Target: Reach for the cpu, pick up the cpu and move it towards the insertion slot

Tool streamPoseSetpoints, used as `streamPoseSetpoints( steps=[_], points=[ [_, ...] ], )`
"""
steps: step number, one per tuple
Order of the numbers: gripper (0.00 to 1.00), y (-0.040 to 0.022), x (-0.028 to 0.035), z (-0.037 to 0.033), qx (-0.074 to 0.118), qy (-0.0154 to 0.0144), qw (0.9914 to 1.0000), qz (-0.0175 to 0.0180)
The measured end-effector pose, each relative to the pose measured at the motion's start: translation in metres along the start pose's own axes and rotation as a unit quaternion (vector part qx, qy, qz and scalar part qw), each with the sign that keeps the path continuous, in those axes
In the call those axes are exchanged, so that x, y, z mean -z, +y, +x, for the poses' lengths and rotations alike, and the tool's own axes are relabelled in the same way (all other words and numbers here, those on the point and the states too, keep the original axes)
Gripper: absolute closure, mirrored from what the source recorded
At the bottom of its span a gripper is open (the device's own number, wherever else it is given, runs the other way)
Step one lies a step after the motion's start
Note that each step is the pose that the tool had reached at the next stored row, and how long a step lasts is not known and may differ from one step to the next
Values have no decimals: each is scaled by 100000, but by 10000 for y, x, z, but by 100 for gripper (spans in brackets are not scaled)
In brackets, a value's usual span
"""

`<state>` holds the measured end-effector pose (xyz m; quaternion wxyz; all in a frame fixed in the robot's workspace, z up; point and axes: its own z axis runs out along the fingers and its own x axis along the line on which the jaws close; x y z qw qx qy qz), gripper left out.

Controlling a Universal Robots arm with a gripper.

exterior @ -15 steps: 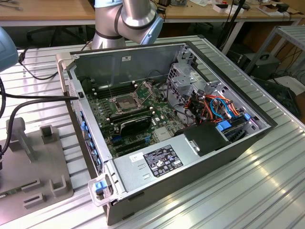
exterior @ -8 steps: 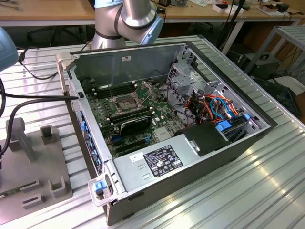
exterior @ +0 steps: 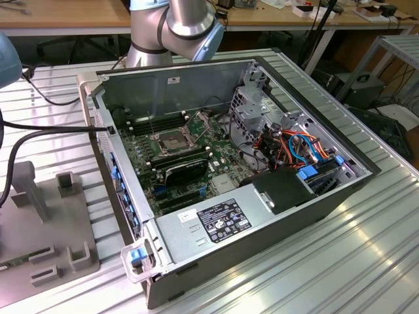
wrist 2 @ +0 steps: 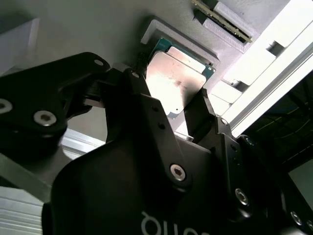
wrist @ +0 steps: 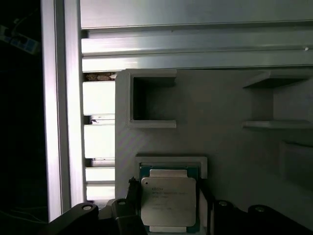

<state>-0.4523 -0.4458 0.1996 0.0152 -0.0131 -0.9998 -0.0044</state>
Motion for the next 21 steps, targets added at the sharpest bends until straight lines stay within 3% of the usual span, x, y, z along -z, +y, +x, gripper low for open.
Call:
streamPoseSetpoints(
  steps=[21],
  points=[
    [45,1,83,2,-2,-13,100000,-6]
  ],
)
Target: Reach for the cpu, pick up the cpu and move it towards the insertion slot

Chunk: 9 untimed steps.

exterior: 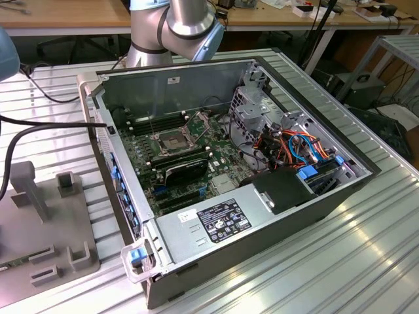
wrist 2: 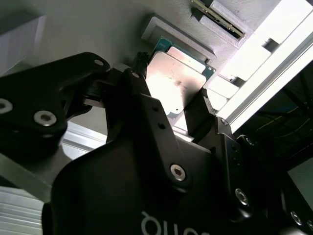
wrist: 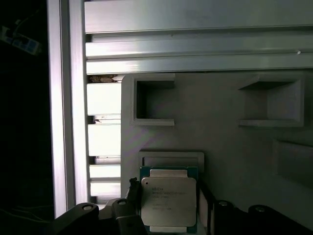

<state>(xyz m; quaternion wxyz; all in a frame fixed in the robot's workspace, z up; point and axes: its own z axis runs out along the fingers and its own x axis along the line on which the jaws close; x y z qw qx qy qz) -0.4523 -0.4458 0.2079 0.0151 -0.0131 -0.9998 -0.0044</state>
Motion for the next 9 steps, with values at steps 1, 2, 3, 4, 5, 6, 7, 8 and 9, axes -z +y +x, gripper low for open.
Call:
streamPoseSetpoints(
  steps=[1,2,3,4,5,6,7,8,9],
  points=[
    [45,0,2,0,0,-1,100000,-2],
    [45,0,5,0,3,0,100000,-1],
    [45,0,8,0,1,1,100000,-3],
    [45,0,15,1,1,9,100000,3],
    [45,0,23,1,1,13,100000,4],
    [45,0,32,1,-9,10,100000,-3],
    [45,0,42,1,-13,5,100000,-8],
    [45,1,53,2,-15,19,100000,-6],
    [45,0,66,2,-12,29,100000,-4]
  ],
)
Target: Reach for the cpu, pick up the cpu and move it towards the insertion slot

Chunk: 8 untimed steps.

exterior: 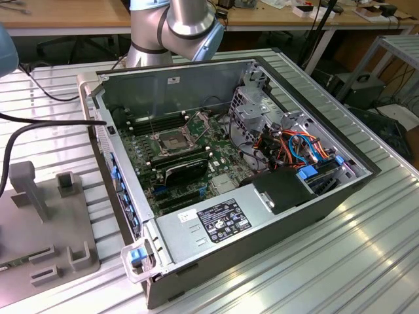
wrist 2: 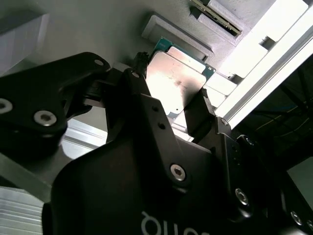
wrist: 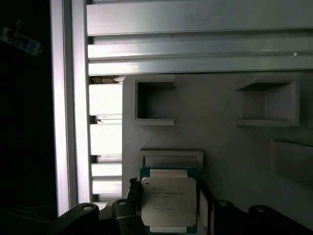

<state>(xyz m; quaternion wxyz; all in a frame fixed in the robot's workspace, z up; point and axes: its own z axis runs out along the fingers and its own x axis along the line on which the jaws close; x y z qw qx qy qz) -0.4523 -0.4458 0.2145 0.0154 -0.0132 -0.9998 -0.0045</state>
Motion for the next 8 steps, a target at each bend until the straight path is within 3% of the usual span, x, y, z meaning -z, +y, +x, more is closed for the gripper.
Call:
streamPoseSetpoints(
  steps=[8],
  points=[
    [45,1,61,2,0,14,100000,-6]
  ],
)
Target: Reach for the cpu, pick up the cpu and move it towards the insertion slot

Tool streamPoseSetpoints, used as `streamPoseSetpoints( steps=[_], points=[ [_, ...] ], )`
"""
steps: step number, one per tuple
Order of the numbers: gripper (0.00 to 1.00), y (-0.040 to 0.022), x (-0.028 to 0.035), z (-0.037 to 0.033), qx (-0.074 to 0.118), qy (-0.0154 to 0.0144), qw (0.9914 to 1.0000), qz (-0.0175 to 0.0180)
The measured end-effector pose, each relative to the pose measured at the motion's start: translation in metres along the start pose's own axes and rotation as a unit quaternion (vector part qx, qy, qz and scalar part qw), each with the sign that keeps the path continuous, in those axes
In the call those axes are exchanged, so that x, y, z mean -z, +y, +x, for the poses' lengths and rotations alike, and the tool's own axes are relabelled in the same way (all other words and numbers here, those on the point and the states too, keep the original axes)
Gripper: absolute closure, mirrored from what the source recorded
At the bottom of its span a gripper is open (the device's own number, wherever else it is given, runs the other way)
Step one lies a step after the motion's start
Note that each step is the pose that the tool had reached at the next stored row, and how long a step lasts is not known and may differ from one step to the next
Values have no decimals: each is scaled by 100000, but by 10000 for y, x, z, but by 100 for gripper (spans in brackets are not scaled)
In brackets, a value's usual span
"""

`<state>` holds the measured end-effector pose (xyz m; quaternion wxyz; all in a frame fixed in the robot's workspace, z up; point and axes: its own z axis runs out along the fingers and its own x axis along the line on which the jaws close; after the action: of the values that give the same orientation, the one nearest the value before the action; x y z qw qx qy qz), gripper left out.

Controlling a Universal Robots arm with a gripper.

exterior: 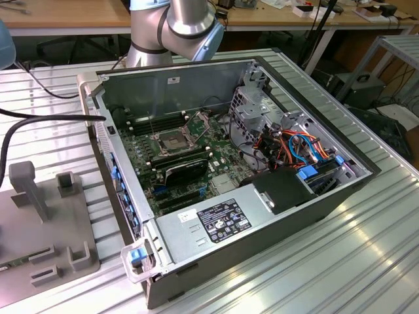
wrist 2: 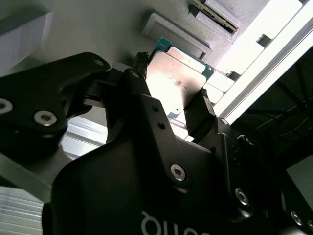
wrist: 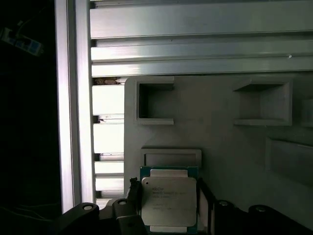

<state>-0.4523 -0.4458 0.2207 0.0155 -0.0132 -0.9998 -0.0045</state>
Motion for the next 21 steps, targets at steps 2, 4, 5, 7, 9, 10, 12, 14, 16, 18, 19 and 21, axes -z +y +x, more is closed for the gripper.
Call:
streamPoseSetpoints(
  steps=[2,4,5,7,9,10,12,14,16,18,19,21],
  points=[
    [45,0,1,0,0,5,100000,2],
    [45,0,2,0,1,3,100000,2],
    [45,0,9,1,0,14,100000,7],
    [45,0,33,1,-2,39,100000,5],
    [45,0,55,2,0,48,100000,3],
    [45,0,66,2,0,57,100000,5],
    [45,1,80,3,-1,79,100000,-5],
    [45,1,97,3,-2,121,100000,-5],
    [45,1,103,3,-1,126,100000,-13],
    [45,1,106,3,-1,141,100000,-5],
    [45,1,106,3,-2,135,100000,-9],
    [45,1,106,3,-2,132,100000,-9]
  ],
)
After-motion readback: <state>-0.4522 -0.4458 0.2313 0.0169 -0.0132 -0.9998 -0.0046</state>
